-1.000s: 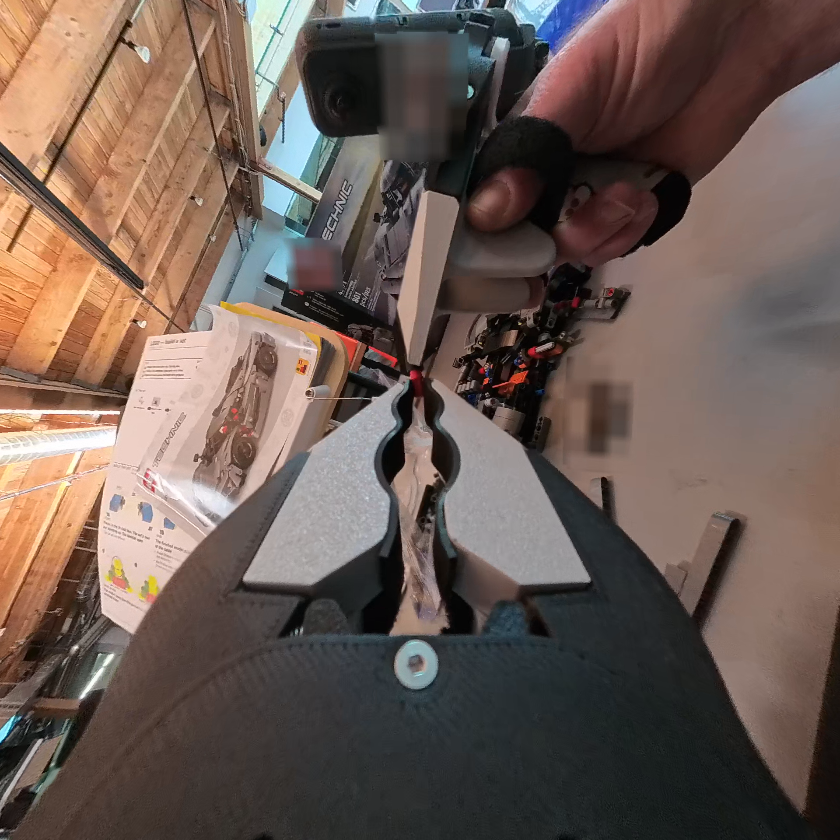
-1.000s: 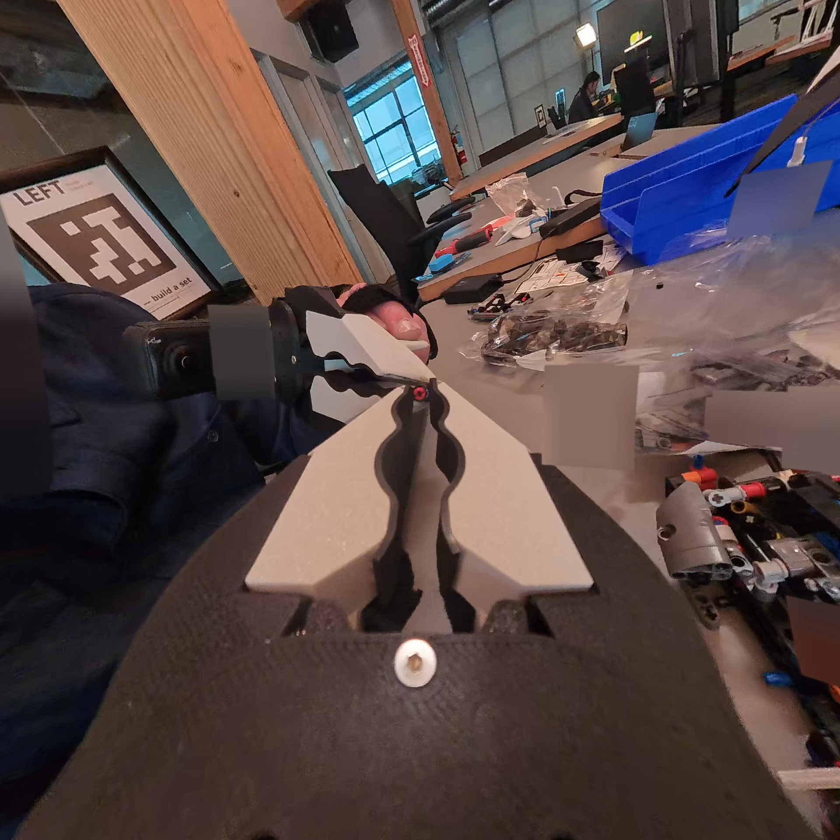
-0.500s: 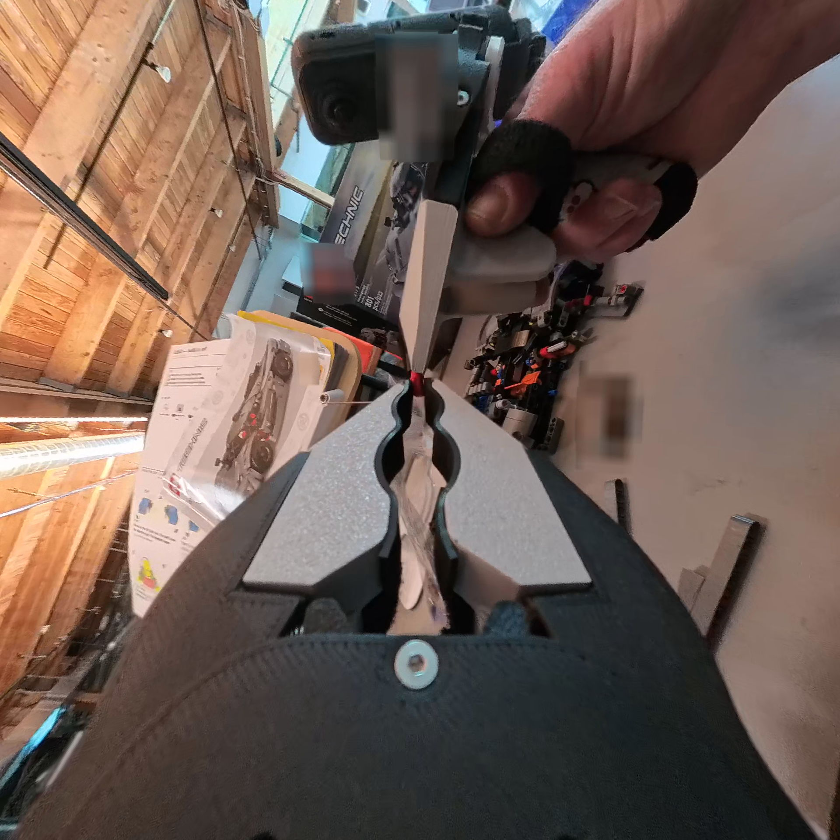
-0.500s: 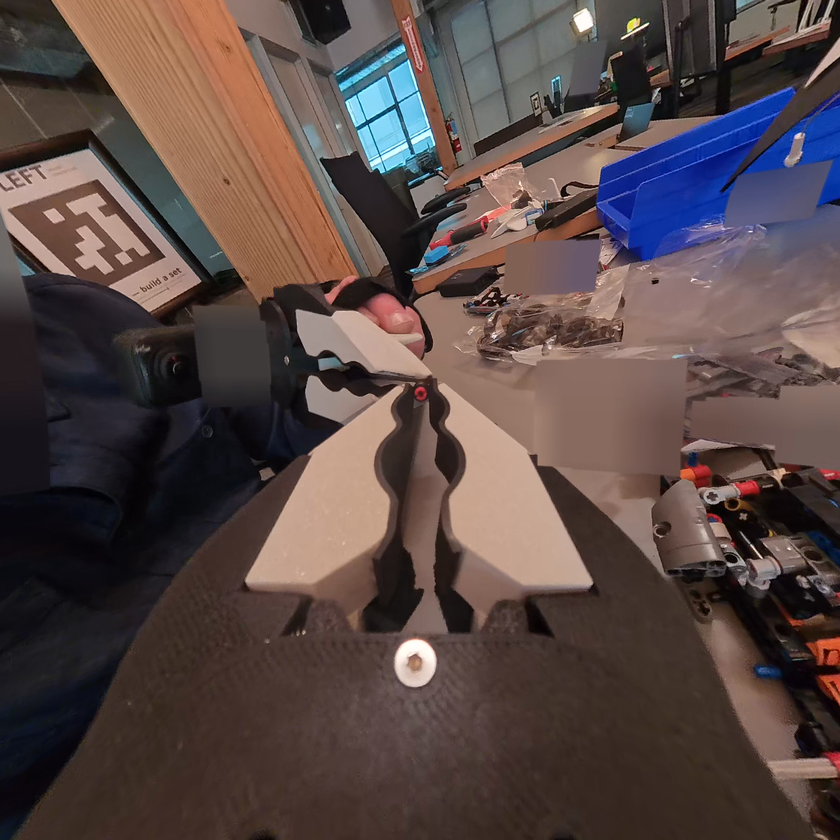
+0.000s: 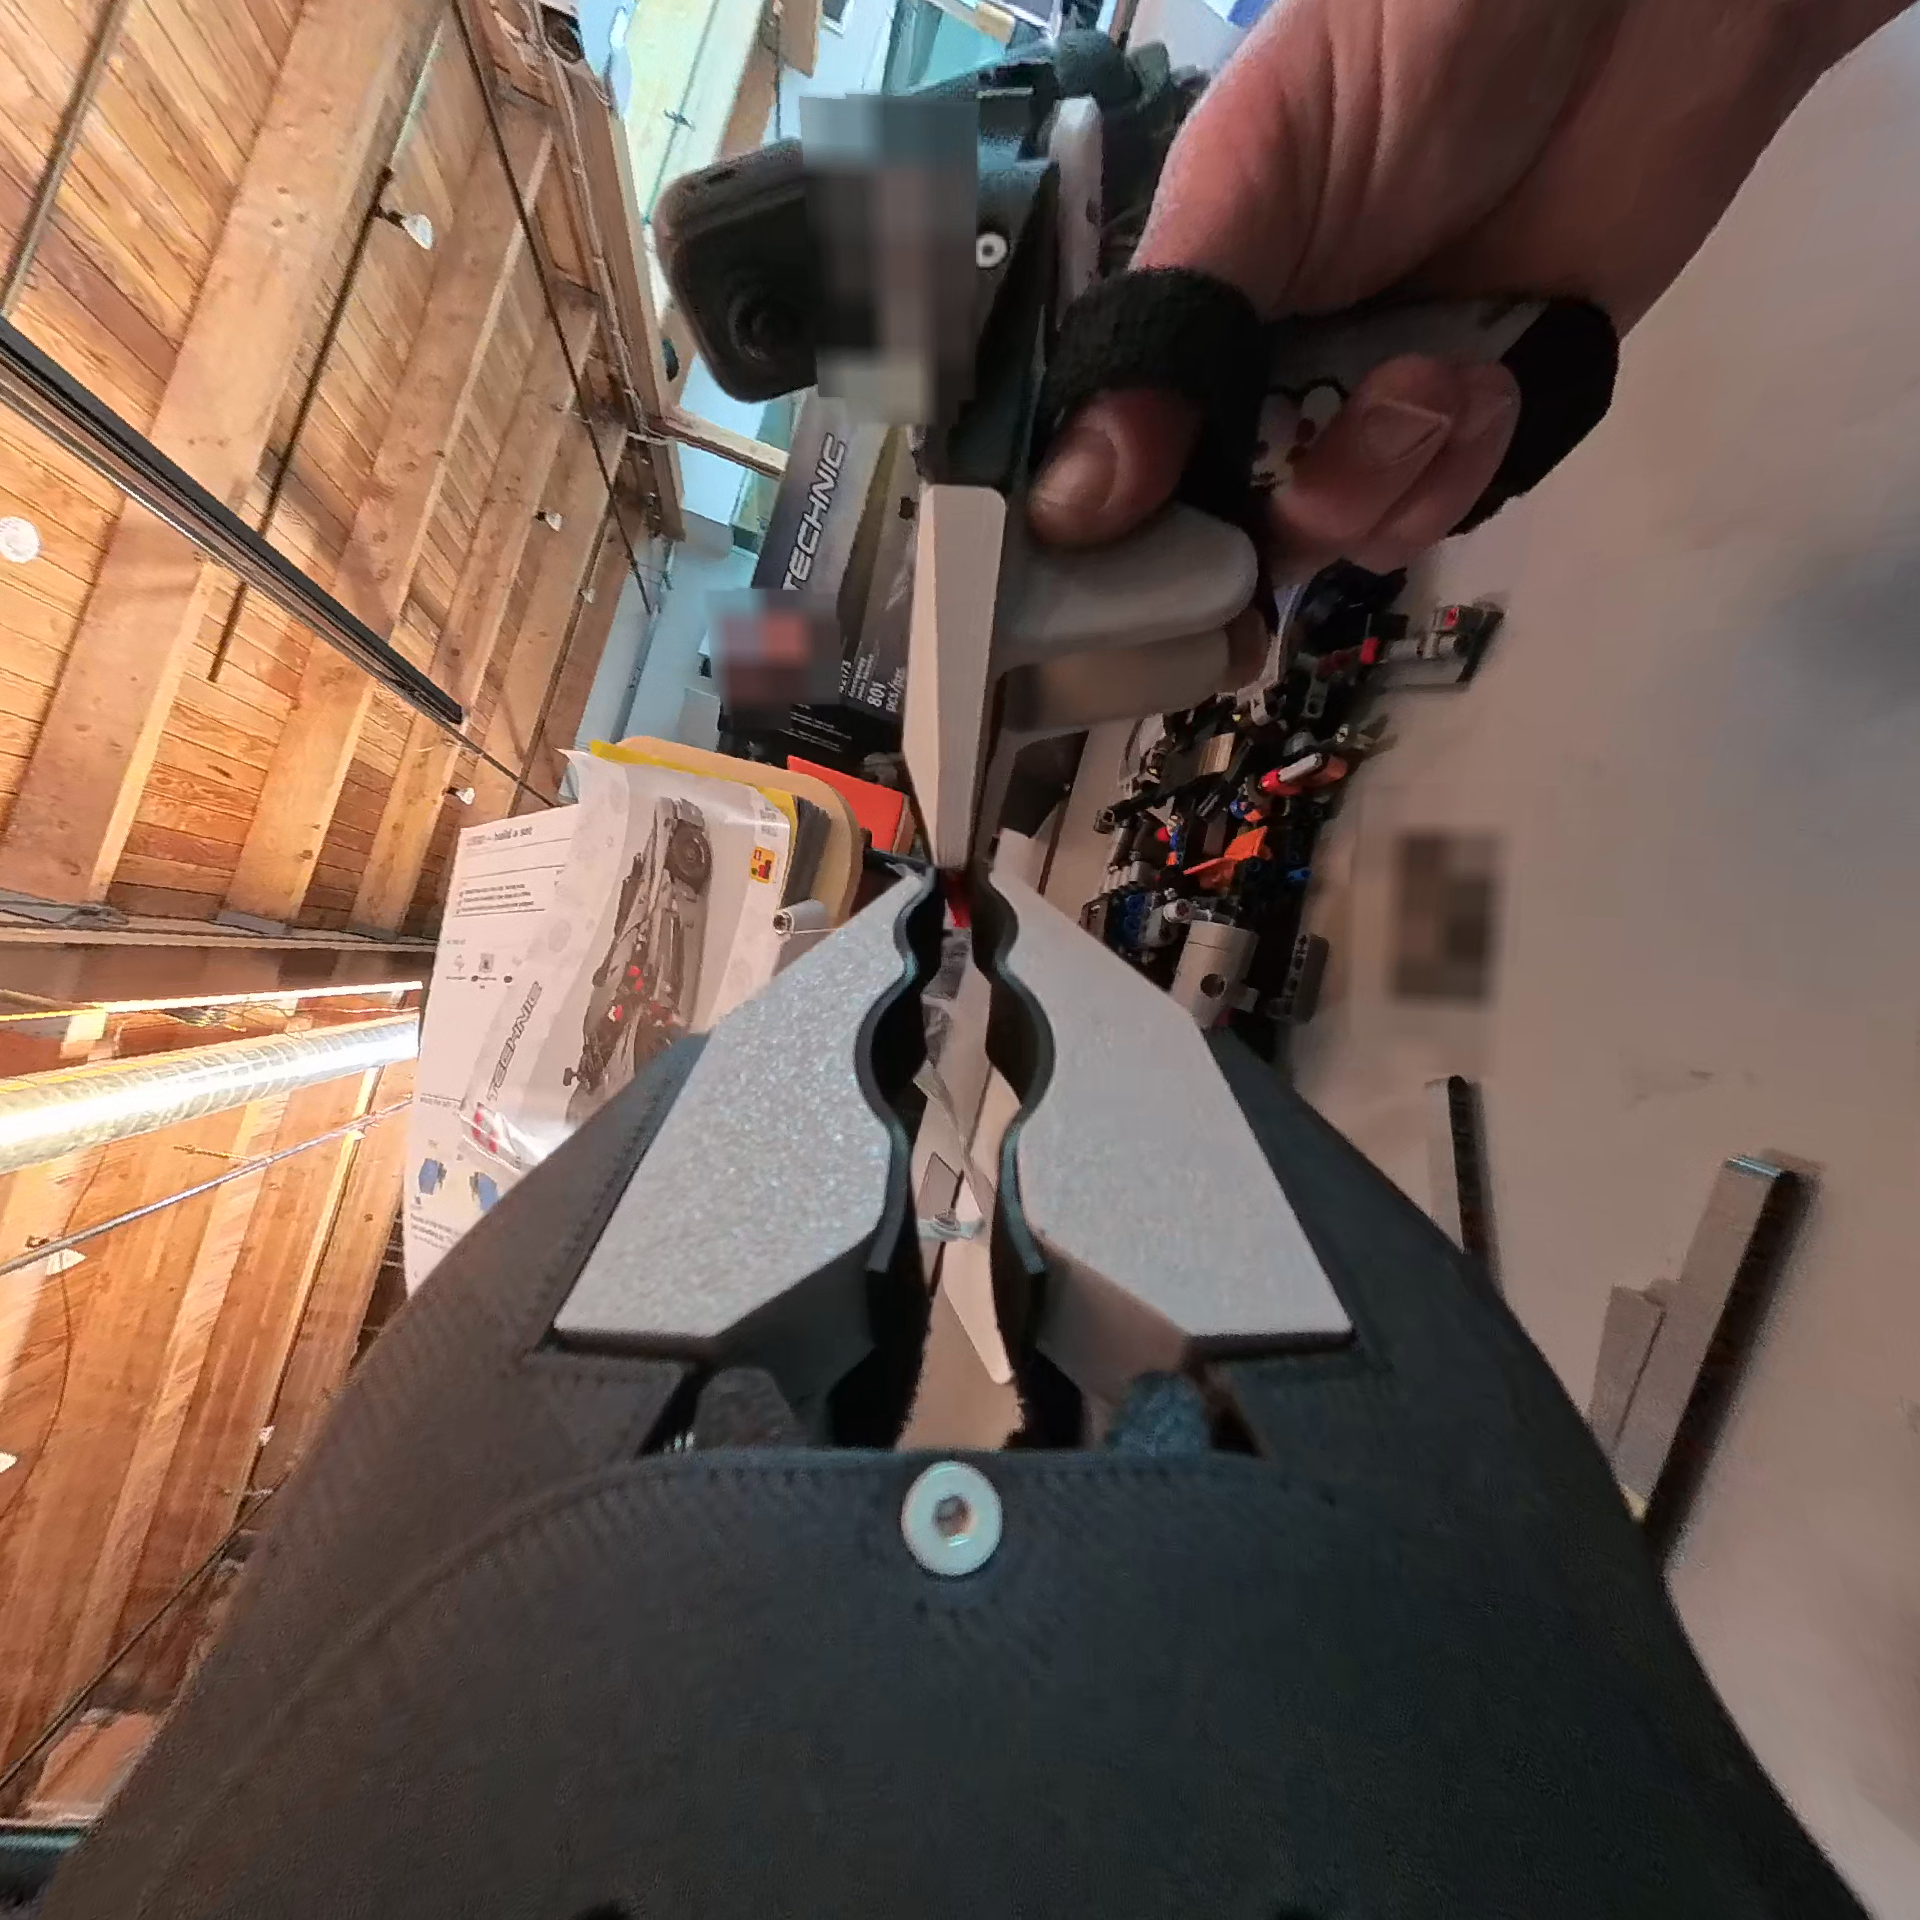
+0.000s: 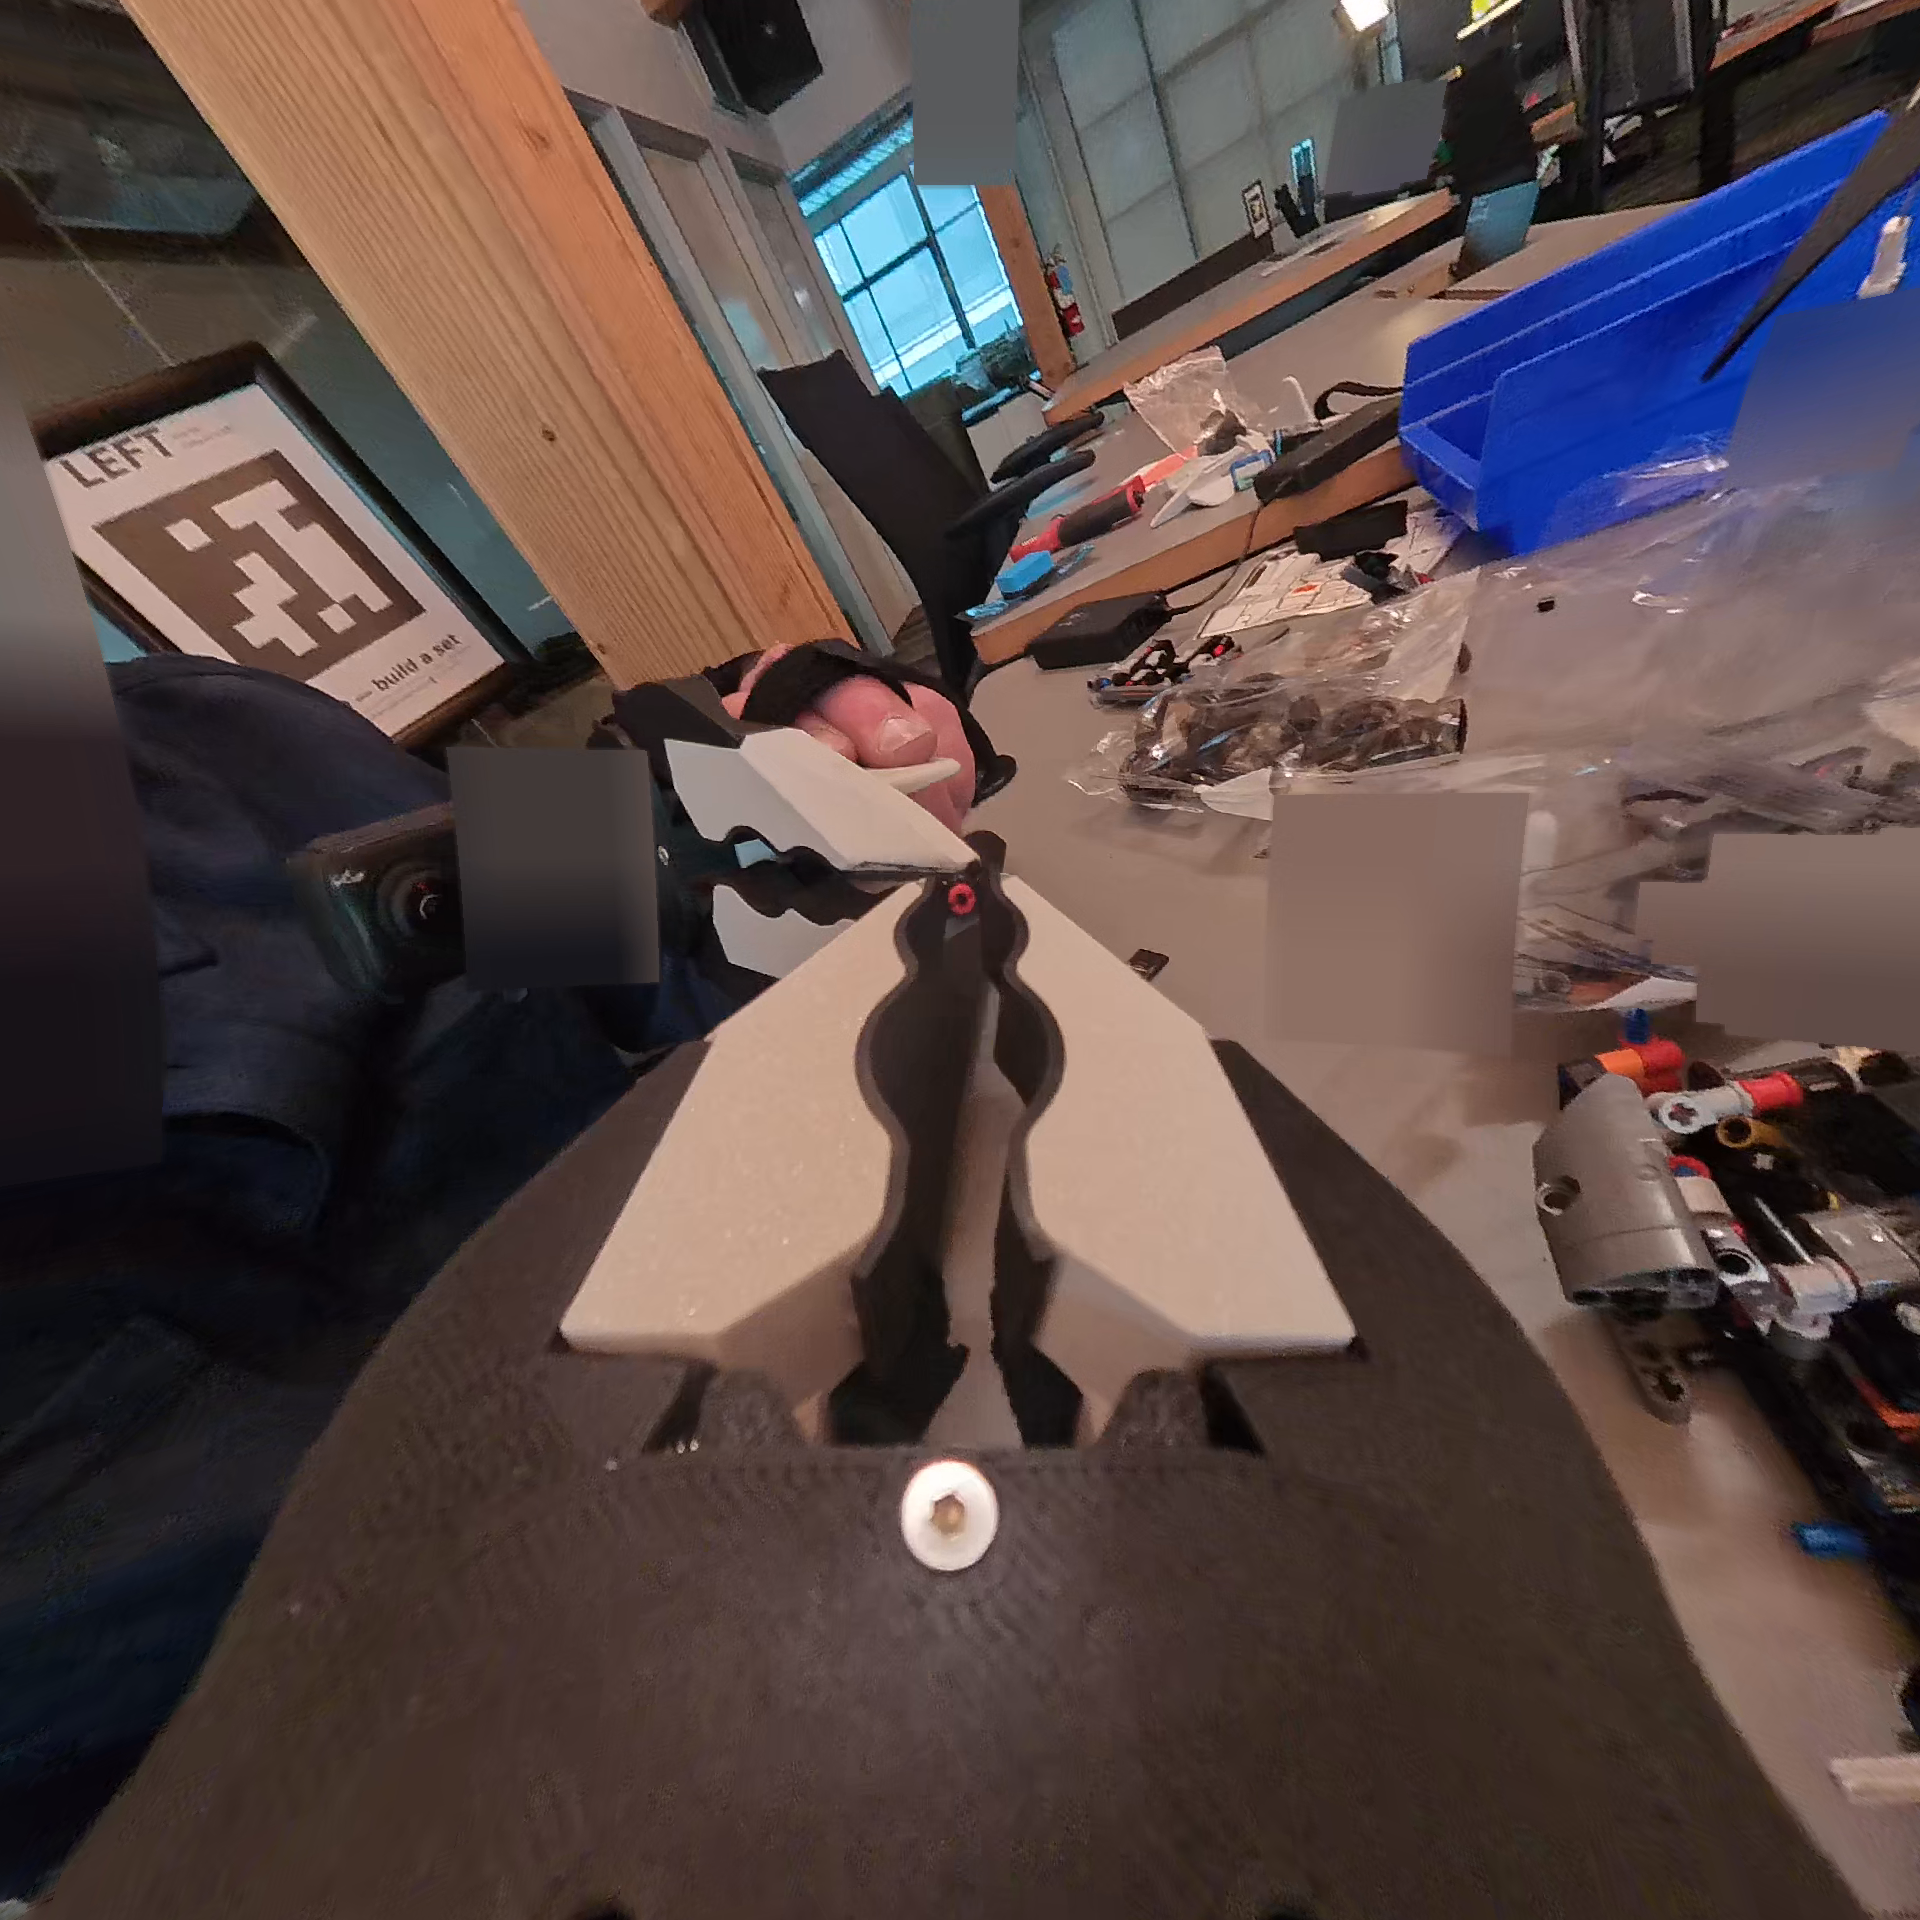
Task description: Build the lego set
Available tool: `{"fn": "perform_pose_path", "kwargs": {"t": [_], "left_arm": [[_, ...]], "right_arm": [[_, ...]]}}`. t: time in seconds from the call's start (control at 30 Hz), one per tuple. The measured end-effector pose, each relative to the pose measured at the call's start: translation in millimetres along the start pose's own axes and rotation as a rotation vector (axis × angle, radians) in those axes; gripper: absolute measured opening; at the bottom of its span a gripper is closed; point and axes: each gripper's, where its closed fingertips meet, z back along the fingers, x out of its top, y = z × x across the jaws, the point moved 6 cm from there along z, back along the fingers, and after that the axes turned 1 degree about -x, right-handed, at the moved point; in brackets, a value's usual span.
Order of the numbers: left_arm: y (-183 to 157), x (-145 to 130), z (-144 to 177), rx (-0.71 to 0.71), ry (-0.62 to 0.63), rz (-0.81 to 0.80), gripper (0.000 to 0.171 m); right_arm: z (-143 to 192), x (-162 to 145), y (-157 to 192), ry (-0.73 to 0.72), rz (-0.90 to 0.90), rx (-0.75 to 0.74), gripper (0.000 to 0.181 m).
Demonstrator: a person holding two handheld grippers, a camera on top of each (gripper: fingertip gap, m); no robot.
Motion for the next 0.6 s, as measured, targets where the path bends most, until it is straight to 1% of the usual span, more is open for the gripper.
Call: {"fn": "perform_pose_path", "kwargs": {"t": [0.27, 0.6], "left_arm": [[-5.0, -1.3, -1.4, -0.056, 0.055, -0.010, 0.001], [-14.9, 0.4, 0.5, -0.128, 0.037, -0.013, 0.000]], "right_arm": [[1.0, -4.4, -3.0, 0.045, 0.006, -0.014, 0.003], [4.7, -13.6, -2.2, 0.138, 0.033, -0.001, 0.002]]}}
